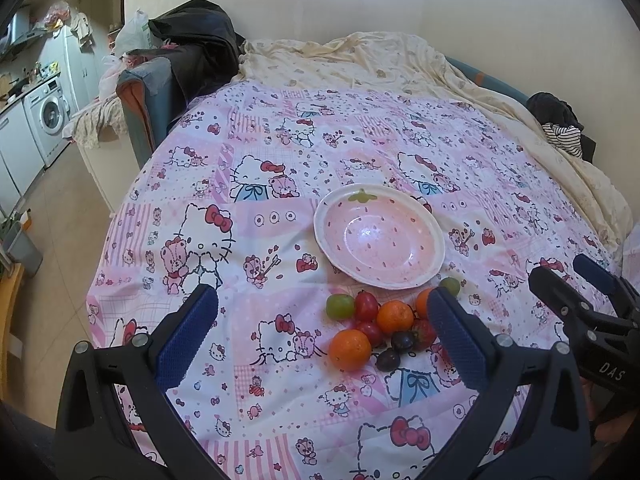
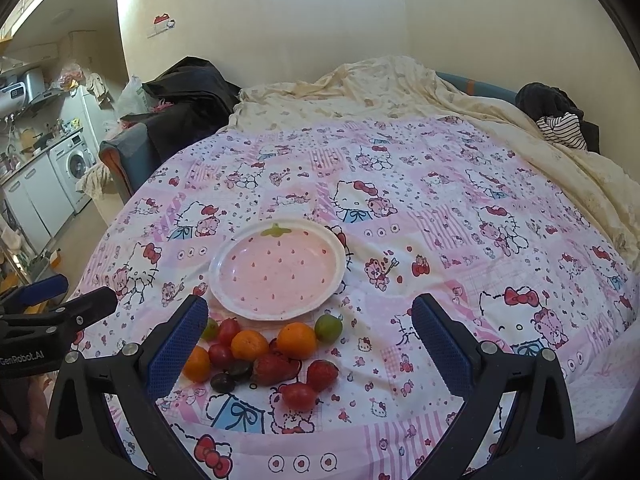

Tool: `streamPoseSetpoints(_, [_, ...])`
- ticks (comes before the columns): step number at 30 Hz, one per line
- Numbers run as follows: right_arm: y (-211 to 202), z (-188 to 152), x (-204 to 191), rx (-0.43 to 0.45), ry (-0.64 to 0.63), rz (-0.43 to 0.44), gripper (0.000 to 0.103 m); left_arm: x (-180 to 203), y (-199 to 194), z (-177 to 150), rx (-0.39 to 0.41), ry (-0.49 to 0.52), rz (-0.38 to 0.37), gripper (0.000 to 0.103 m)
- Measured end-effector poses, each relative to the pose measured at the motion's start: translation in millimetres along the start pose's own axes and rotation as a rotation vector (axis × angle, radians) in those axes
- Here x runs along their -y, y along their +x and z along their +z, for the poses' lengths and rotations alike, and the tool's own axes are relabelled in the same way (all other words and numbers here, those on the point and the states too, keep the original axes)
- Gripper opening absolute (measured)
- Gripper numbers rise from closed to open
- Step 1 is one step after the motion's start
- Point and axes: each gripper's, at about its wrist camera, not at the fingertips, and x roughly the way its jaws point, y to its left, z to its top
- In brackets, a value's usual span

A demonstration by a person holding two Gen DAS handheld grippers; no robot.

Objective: Organize fruits

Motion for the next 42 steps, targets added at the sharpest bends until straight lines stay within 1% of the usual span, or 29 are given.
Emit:
streamPoseSetpoints(13, [-2.5,0.0,-4.3,0.008,-0.014,0.003,0.103,-0.4,0.4,1.2,0.0,0.002,0.0,0.103])
streamPoseSetpoints(42, [-4.6,-0.1,0.9,0.012,0.003,0.004,0.103,2.6,-4.6,2.1,0.013,0.004,-0.002,0.103])
